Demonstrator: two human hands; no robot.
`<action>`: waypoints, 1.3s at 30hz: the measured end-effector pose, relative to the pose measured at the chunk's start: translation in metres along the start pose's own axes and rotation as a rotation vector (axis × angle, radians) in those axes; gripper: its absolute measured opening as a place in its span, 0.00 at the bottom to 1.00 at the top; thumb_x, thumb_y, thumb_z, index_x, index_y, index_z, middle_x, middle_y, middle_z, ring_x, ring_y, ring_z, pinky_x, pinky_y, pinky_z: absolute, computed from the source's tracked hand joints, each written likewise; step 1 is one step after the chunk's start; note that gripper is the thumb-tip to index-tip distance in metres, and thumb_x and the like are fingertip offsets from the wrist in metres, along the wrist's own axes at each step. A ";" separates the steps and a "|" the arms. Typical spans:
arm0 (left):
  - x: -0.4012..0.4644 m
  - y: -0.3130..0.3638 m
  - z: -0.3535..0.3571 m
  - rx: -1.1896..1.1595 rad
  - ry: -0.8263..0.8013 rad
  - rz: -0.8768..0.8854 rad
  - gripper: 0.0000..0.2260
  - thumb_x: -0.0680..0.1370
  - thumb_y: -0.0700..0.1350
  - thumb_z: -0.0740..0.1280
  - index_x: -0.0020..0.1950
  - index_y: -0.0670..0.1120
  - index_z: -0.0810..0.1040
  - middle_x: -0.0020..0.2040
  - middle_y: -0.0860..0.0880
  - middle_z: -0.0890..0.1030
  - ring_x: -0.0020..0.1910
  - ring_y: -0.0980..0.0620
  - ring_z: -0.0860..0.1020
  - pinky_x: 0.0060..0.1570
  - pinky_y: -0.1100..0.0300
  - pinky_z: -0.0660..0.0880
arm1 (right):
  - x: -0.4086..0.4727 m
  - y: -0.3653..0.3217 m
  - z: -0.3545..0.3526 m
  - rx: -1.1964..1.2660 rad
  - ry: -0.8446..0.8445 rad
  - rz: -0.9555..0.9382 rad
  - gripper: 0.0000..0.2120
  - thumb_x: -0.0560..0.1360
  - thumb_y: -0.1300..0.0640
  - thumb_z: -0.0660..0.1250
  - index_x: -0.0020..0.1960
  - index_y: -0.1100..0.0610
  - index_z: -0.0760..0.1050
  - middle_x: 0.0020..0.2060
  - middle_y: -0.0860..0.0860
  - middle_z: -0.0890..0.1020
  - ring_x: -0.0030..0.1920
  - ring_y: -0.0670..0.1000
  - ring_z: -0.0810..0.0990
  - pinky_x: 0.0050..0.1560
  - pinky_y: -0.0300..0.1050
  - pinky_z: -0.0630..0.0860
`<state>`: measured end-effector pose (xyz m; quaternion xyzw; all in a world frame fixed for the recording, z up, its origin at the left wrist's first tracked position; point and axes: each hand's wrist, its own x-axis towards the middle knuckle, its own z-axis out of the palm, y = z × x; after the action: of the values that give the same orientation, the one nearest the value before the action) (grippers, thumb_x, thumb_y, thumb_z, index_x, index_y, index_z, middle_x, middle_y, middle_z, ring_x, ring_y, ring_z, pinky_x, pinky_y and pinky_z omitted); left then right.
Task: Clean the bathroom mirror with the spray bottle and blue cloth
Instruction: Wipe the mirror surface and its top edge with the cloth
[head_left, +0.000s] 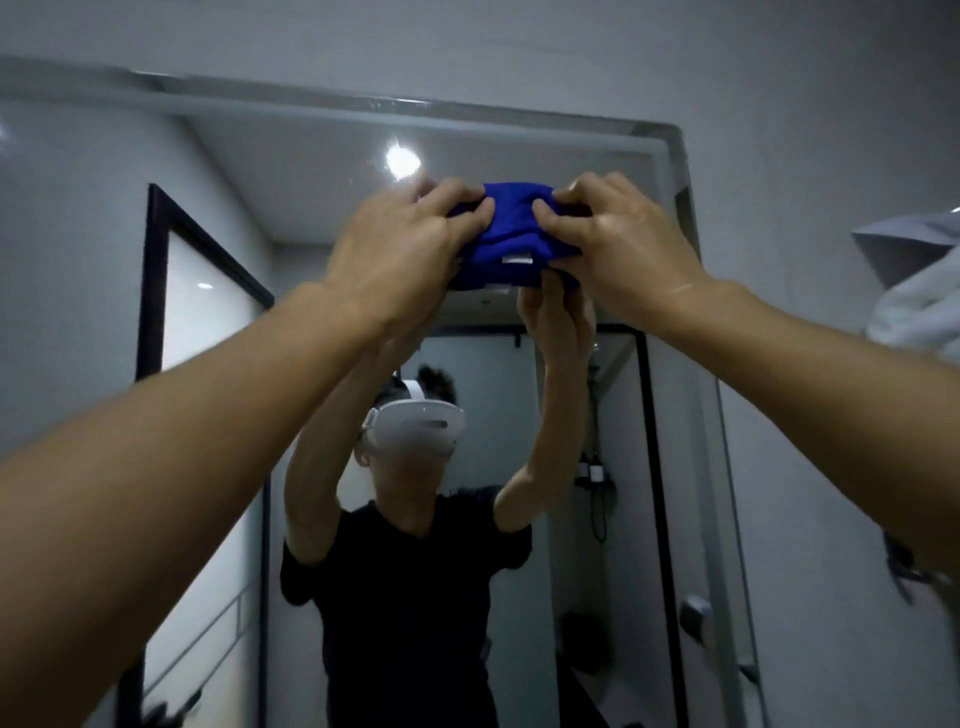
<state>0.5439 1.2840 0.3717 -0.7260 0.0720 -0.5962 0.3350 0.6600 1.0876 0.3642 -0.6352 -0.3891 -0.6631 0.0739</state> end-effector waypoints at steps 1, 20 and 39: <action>-0.012 0.004 0.006 -0.018 0.003 0.005 0.21 0.80 0.47 0.58 0.72 0.45 0.70 0.71 0.44 0.72 0.62 0.38 0.72 0.56 0.47 0.71 | -0.010 -0.003 0.002 -0.007 0.001 -0.019 0.21 0.80 0.51 0.62 0.70 0.57 0.74 0.61 0.61 0.76 0.60 0.63 0.74 0.53 0.60 0.77; -0.270 0.150 -0.004 -0.236 -0.200 0.042 0.11 0.77 0.40 0.67 0.59 0.42 0.81 0.66 0.42 0.78 0.57 0.37 0.79 0.56 0.45 0.75 | -0.269 -0.133 0.027 0.288 -0.156 -0.051 0.21 0.69 0.66 0.75 0.61 0.59 0.78 0.57 0.61 0.77 0.50 0.60 0.73 0.46 0.55 0.77; -0.431 0.282 -0.008 -0.409 -0.410 0.073 0.06 0.73 0.43 0.69 0.48 0.47 0.75 0.57 0.45 0.82 0.46 0.46 0.74 0.49 0.54 0.69 | -0.472 -0.224 0.031 0.512 -0.595 -0.004 0.23 0.65 0.52 0.80 0.54 0.54 0.73 0.57 0.54 0.74 0.51 0.53 0.75 0.40 0.42 0.79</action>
<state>0.4999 1.2822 -0.1419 -0.8807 0.1476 -0.3978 0.2107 0.6375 1.0733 -0.1592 -0.7599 -0.5475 -0.3317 0.1129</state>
